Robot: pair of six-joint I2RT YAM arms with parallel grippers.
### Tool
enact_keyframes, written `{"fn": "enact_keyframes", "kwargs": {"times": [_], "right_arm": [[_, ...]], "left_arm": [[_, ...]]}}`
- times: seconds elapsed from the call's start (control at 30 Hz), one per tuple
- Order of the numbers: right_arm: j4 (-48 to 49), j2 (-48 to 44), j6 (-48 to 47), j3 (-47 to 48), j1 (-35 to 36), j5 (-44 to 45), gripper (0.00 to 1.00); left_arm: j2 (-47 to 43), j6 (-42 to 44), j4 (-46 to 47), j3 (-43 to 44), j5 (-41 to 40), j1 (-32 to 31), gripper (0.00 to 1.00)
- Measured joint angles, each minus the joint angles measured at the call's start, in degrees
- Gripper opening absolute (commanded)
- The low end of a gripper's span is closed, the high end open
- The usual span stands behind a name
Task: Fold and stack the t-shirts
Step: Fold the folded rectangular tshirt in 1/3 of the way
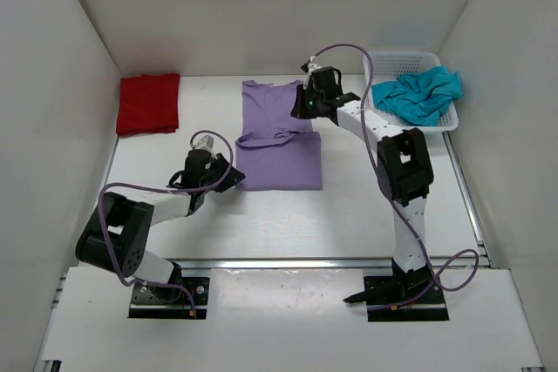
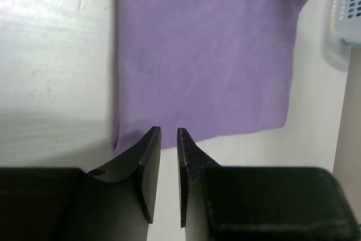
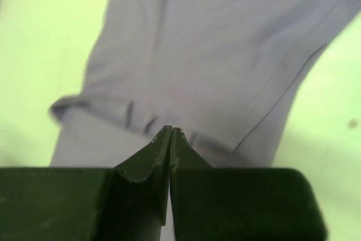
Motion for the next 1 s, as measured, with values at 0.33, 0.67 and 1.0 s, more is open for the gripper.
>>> {"fn": "enact_keyframes", "kwargs": {"times": [0.33, 0.67, 1.0], "right_arm": [[6.62, -15.02, 2.36, -25.64, 3.1, -8.52, 0.0], [8.37, -8.68, 2.84, -24.39, 2.25, -12.98, 0.0], [6.88, 1.86, 3.5, -13.49, -1.57, -15.15, 0.0]], "left_arm": [[16.13, 0.85, -3.06, 18.64, -0.02, 0.24, 0.17], [27.71, -0.74, -3.34, 28.57, 2.51, 3.87, 0.18], [32.46, -3.37, -1.4, 33.64, 4.68, 6.23, 0.21]]}}
